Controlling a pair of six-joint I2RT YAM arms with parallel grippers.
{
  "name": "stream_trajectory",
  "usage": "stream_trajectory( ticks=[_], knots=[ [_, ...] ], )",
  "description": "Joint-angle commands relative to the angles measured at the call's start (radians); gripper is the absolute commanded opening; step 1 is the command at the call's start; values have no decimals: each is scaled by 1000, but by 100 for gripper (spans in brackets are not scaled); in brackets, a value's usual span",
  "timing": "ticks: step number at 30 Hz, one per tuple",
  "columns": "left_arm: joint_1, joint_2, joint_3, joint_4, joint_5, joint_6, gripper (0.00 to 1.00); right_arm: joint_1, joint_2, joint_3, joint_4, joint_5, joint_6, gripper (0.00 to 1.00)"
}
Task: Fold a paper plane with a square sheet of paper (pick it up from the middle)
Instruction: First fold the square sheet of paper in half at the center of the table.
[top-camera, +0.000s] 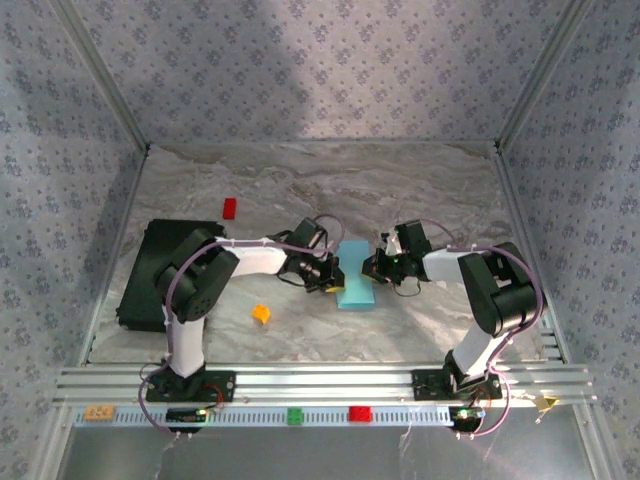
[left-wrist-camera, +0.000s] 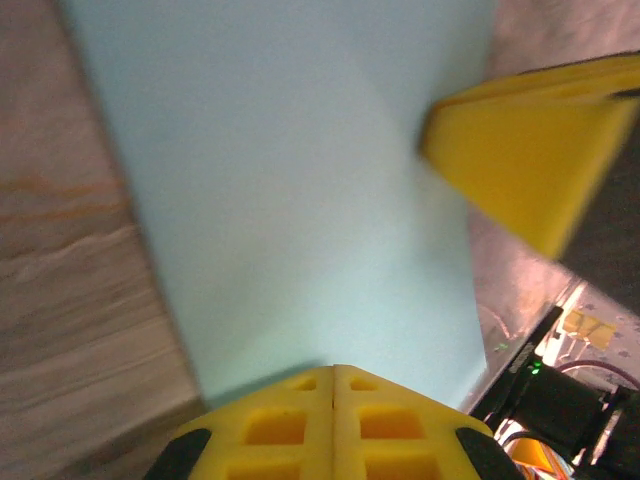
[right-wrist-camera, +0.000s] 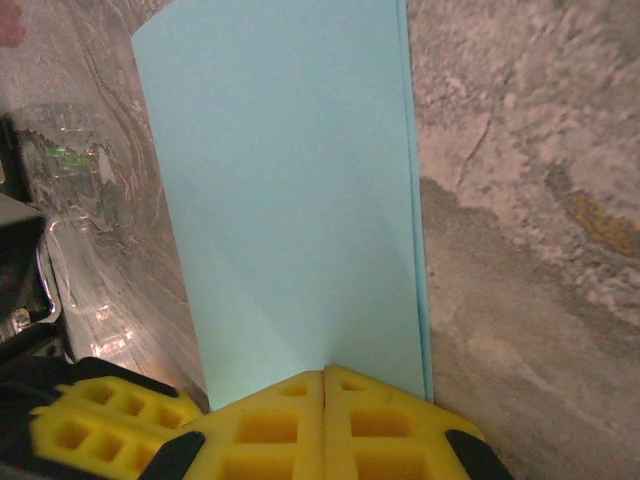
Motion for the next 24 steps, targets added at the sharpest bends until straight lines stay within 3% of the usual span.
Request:
stream_trajectory(
  ticks=[1, 9, 17, 24],
  knots=[
    [0, 6, -48, -21, -4, 33, 2, -3, 52, -60, -174, 156, -28, 0],
    [-7, -55, -75, -85, -39, 100, 2, -3, 56, -61, -171, 159, -26, 0],
    [-20, -105, -27, 6, -7, 8, 2, -2, 56, -62, -169, 156, -24, 0],
    [-29, -53, -29, 53, 33, -24, 3, -3, 57, -62, -167, 156, -24, 0]
  ],
)
